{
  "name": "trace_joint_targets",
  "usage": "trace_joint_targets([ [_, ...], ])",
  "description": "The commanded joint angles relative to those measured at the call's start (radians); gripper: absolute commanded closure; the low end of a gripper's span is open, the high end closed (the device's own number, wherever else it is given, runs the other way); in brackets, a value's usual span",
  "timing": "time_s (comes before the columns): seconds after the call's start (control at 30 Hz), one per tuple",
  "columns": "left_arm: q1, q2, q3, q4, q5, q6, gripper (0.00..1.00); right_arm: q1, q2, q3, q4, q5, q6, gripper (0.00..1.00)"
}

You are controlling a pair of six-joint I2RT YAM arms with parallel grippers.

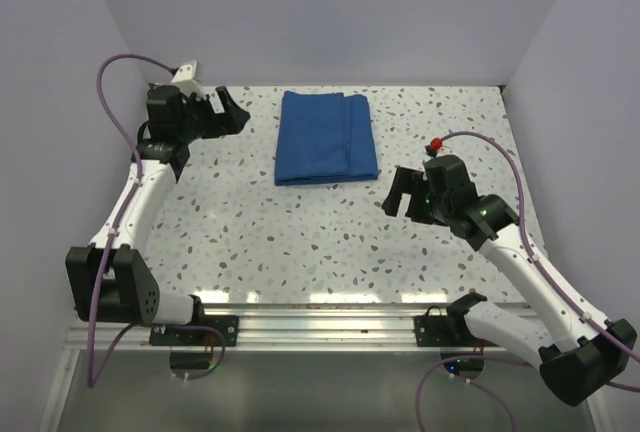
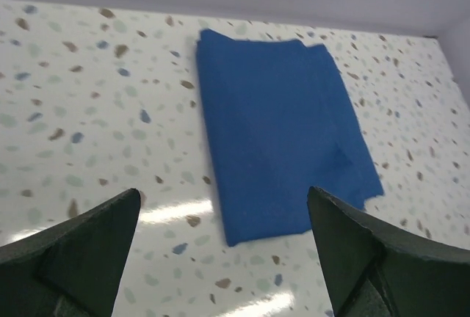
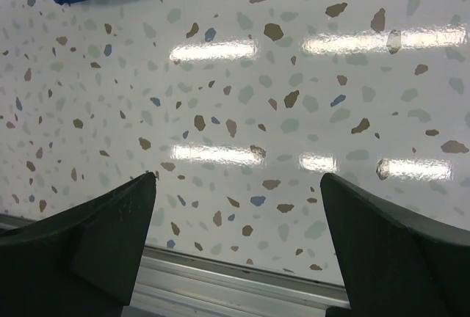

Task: Open and lay out the surgical kit
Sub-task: Open the surgical kit at the center of the board.

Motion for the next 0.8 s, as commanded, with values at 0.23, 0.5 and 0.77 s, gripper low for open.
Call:
trace_joint_targets([
  [0.23,-0.463,0.264,0.163,-0.052,-0.195,-0.091,0.03,-0.001,-0.144,-0.033,-0.074,0.096,-0.013,0.02],
  [0.5,-0.679,0.7,0.716,-0.413,-0.617,-0.033,0.37,-0.001,-0.184,-0.018,-0.159,0.157,-0.039,0.01],
  [0.77,-0.748,0.907,0.912,-0.528,-0.71,-0.071,0.44,-0.001,-0.208,0.014,-0.212,0.203,-0.071,0.02],
])
